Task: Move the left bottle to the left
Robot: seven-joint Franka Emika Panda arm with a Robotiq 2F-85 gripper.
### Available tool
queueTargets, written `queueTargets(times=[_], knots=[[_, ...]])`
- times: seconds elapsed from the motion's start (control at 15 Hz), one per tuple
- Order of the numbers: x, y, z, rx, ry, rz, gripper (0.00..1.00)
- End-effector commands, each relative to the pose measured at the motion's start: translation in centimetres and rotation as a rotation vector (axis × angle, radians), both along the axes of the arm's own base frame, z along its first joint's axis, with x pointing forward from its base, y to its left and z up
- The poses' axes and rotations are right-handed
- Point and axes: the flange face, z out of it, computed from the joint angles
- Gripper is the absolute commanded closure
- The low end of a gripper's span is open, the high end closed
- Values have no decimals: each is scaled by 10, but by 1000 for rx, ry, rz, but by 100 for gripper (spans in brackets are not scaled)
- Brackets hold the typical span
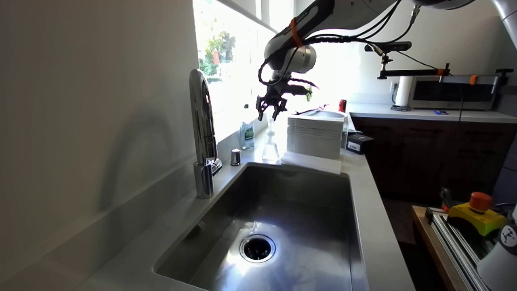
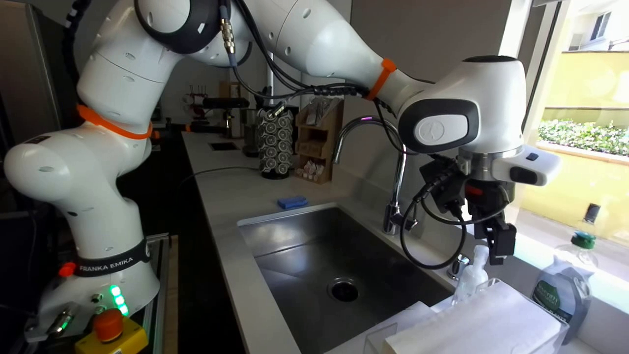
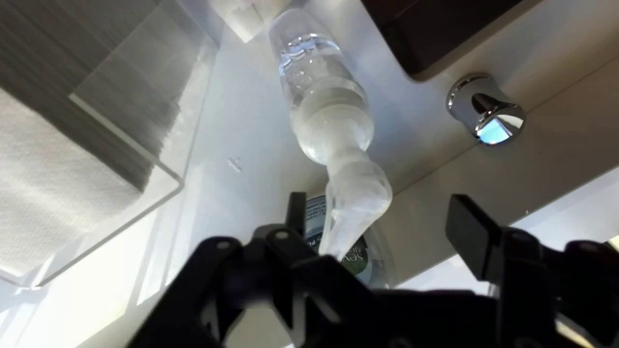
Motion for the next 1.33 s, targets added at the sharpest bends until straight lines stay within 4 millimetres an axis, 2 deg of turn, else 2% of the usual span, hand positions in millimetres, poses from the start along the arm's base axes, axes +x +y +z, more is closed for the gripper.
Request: queueTargets(times=[0.0,0.07,0.13,0.27,0.47,0.53,0.67,0.73,0.8,0.87,0.93,1.0,1.27], knots=[[4,-2,-3,33,4,-10,56],[4,-2,-3,33,7,-13,62],[4,-2,-4,31,10,-17,45],[3,-3,-4,34,13,-20,24],[1,-3,-5,45,29,-28,4],[0,-2,-5,48,39,-31,1],[-1,1,-5,65,58,-28,0],[-2,2,-5,71,66,-26,4],[-2,3,-6,75,73,-24,25],[-2,3,-6,78,78,-23,27],[-2,3,-7,78,80,-25,33],[-2,3,-7,78,84,-26,44],[-2,1,-6,69,83,-32,73]])
